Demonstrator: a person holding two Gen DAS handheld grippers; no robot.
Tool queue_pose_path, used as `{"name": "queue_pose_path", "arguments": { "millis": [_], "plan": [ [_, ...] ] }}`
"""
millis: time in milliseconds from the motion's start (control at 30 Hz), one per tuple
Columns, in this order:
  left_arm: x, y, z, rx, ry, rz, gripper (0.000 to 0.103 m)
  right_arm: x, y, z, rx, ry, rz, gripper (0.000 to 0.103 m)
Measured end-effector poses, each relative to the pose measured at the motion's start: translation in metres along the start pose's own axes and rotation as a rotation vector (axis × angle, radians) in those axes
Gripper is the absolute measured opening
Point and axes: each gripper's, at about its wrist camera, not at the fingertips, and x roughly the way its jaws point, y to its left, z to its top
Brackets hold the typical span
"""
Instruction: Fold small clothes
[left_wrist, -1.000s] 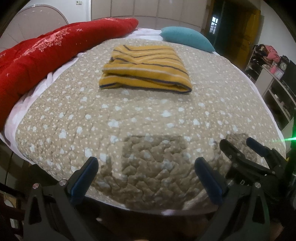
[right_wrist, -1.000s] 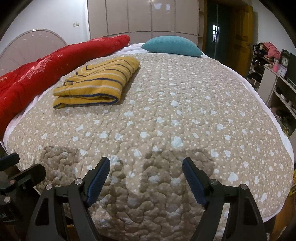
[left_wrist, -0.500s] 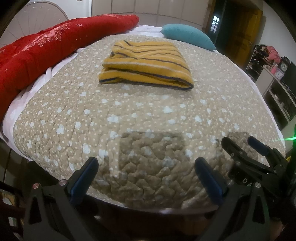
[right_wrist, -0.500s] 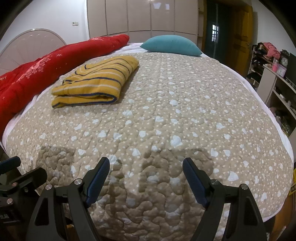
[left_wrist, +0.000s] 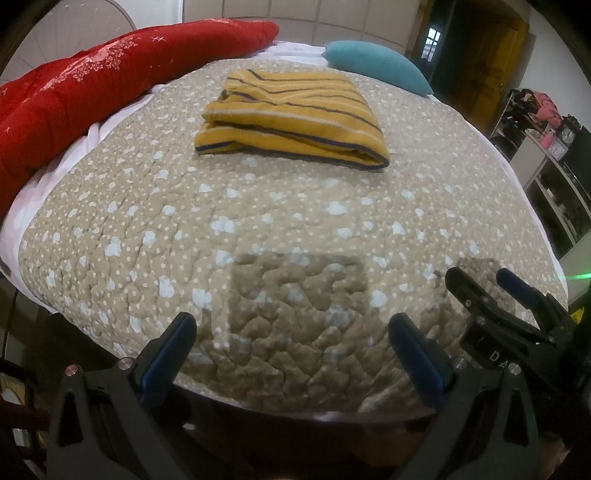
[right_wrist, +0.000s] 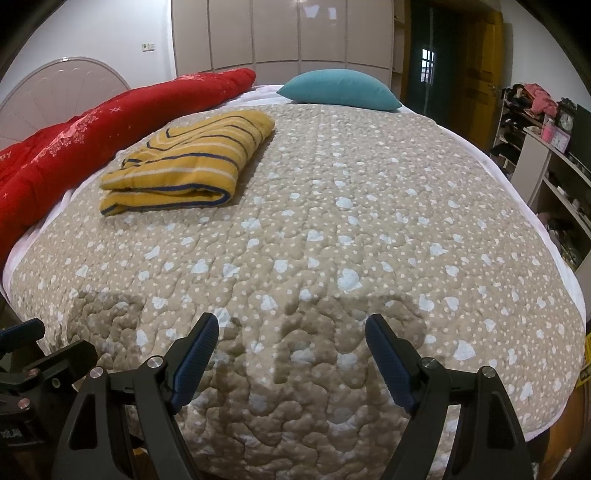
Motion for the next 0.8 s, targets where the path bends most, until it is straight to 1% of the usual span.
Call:
{"name": "queue_pose_path", "arguments": {
  "millis": [367,567,633,800],
  "plan": [
    [0.004,0.002,-0.002,-0.005,0.012,-0.012,0.103,-0.003,-0.002,0.001,0.01,-0.017,-0.01,0.086],
    [0.004,0.003,-0.002,-0.01,0.009,-0.039,0.103,-0.002,0.0,0.001,-0.001,-0.017,-0.021,0.086],
    [0.002,0.003,-0.002,-0.01,0.0,-0.056,0.103,-0.004,0.002,0.001,-0.015,-0.034,-0.038,0.086],
    [0.0,0.001,-0.002,-0.005,-0.011,-0.093,0.103,-0.016,0.006,0.005,-0.058,-0.119,-0.107,0.088]
  ]
}}
